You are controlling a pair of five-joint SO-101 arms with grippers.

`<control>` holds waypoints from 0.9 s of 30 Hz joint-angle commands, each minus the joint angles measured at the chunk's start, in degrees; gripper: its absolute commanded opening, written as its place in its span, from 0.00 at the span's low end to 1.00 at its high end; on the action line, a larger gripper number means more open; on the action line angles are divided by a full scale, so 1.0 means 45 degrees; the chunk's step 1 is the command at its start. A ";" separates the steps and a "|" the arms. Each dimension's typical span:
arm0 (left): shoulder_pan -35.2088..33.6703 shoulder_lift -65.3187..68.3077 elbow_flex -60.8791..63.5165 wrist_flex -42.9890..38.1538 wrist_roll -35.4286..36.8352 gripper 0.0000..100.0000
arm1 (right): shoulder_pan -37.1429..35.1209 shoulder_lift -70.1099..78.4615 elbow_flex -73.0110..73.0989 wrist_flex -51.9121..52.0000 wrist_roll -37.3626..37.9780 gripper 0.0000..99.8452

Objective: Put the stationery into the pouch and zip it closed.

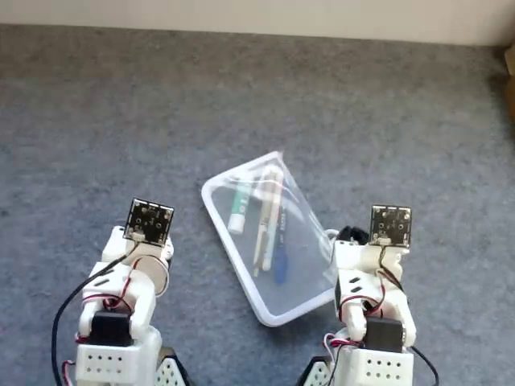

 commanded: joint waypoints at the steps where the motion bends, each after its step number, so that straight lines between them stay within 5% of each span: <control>1: -0.0166 -0.0127 0.0283 -0.0430 0.0078 0.01 | 0.0166 -0.0127 0.1592 0.0772 0.0137 0.02; 27: -0.0186 -0.0068 0.0283 0.3985 0.0078 0.01 | 0.0186 -0.0127 0.1592 0.4171 0.0137 0.02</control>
